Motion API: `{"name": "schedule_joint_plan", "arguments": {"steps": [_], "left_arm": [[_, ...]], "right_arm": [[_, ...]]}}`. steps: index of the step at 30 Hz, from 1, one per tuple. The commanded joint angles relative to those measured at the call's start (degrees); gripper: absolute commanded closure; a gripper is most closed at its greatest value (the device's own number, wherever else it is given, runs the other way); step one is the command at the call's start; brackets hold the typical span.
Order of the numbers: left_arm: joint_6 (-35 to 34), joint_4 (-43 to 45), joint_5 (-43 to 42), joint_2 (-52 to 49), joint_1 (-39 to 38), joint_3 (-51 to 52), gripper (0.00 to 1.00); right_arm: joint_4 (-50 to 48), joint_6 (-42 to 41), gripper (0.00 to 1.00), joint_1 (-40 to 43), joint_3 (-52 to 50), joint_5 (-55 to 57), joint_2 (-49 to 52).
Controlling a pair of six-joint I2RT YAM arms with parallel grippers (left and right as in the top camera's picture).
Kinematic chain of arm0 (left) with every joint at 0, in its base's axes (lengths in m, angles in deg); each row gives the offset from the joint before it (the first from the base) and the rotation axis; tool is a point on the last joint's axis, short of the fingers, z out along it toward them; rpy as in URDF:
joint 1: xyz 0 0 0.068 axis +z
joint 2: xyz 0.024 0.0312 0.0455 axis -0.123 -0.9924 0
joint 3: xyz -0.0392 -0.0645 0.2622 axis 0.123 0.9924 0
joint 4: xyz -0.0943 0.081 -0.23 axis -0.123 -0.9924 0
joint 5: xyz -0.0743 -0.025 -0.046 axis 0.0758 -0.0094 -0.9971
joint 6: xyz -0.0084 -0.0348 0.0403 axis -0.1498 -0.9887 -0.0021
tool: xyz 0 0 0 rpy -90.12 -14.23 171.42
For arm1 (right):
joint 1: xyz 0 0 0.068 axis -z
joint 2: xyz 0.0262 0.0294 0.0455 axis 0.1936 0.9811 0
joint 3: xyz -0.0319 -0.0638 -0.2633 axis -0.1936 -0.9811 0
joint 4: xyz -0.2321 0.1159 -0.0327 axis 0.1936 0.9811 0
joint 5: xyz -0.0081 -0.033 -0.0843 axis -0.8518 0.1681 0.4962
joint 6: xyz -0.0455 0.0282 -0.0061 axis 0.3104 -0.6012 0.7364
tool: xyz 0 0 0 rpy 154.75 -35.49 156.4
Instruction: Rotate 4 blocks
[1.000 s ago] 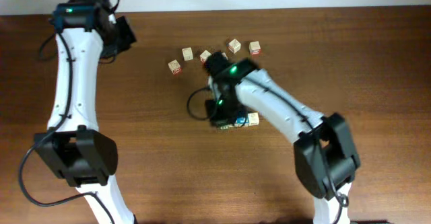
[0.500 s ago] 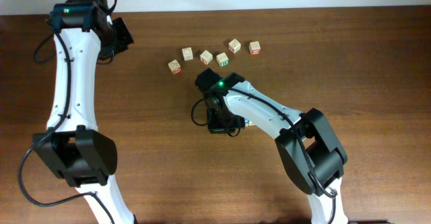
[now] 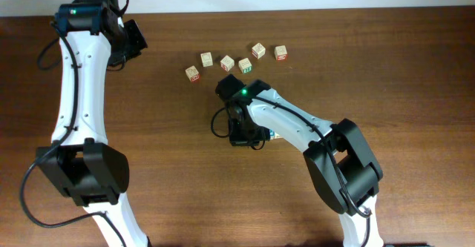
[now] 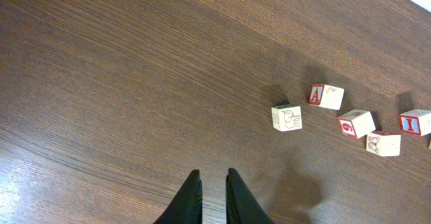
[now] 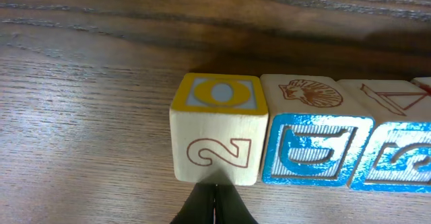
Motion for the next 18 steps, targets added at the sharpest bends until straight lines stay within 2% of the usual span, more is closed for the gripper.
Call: {"name": "schedule_joint_plan", "arguments": {"steps": [1,11,13,14,15,16,18], "left_arm": [[0.9,-0.3,0.8,0.1,0.0,-0.2,0.89],[0.9,-0.7,0.6,0.1,0.0,-0.2,0.88],[0.9,-0.7,0.6,0.1,0.0,-0.2,0.89],[0.9,-0.7,0.6,0.2,0.0,-0.2,0.88],[0.9,-0.7,0.5,0.2,0.0,-0.3,0.96],[0.9,-1.2,0.5,0.2,0.0,-0.3,0.99],[1.2,-6.1,-2.6,0.2,-0.2,-0.3,1.00]], "right_arm": [[-0.3,-0.7,0.96,0.4,-0.2,-0.1,0.8],[-0.4,0.0,0.96,0.4,-0.2,-0.7,0.8],[0.9,2.5,0.95,0.4,1.0,-2.8,0.4],[3.9,3.5,0.95,0.5,4.5,-2.3,-1.6],[5.7,4.6,0.95,0.9,7.9,-1.9,-4.6],[7.3,5.3,0.96,2.0,10.8,-0.9,-7.8],[9.4,6.1,0.96,8.1,12.4,-1.5,-14.6]]}}
